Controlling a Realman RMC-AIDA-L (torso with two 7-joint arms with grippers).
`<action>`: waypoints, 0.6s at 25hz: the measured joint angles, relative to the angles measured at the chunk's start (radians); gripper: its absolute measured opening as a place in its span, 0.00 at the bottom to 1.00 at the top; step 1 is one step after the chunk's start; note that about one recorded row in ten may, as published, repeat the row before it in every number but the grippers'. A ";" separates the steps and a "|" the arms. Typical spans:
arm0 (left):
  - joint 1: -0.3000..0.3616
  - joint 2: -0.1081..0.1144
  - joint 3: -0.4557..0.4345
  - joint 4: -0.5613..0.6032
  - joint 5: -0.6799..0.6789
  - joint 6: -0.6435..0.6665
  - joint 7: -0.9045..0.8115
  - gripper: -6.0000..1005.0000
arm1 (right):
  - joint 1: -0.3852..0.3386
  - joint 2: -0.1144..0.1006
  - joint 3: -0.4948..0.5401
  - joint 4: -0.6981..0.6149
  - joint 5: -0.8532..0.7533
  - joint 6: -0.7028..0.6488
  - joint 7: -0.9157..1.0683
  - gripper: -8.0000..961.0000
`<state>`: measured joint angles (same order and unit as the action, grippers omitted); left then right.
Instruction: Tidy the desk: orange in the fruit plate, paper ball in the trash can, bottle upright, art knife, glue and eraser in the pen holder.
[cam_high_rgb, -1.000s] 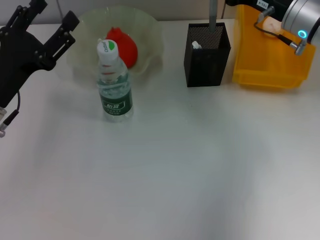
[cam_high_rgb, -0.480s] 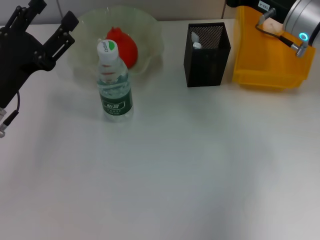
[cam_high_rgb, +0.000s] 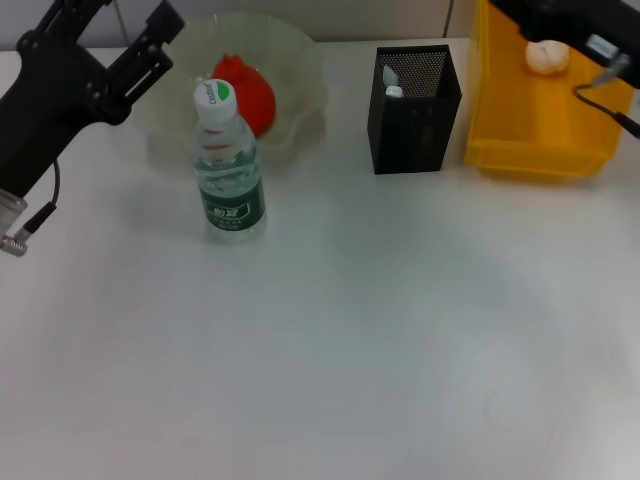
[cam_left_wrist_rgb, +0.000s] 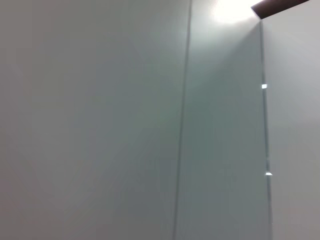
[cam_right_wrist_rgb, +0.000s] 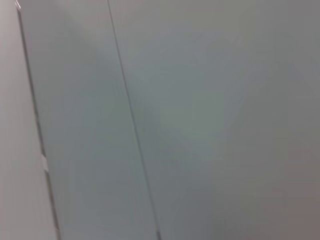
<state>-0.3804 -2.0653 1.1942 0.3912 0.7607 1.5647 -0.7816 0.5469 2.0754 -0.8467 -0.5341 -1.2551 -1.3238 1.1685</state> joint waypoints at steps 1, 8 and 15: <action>-0.001 0.004 -0.002 0.021 0.014 -0.005 -0.024 0.80 | -0.024 0.000 0.000 -0.017 0.005 -0.039 0.029 0.46; -0.026 0.093 -0.010 0.169 0.173 -0.001 -0.293 0.80 | -0.139 -0.016 -0.004 -0.177 -0.022 -0.236 0.275 0.55; -0.090 0.169 -0.032 0.206 0.442 0.143 -0.575 0.80 | -0.050 -0.084 -0.005 -0.226 -0.330 -0.434 0.494 0.70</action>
<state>-0.4703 -1.8964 1.1623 0.5975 1.2028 1.7075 -1.3564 0.4966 1.9911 -0.8516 -0.7601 -1.5849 -1.7581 1.6627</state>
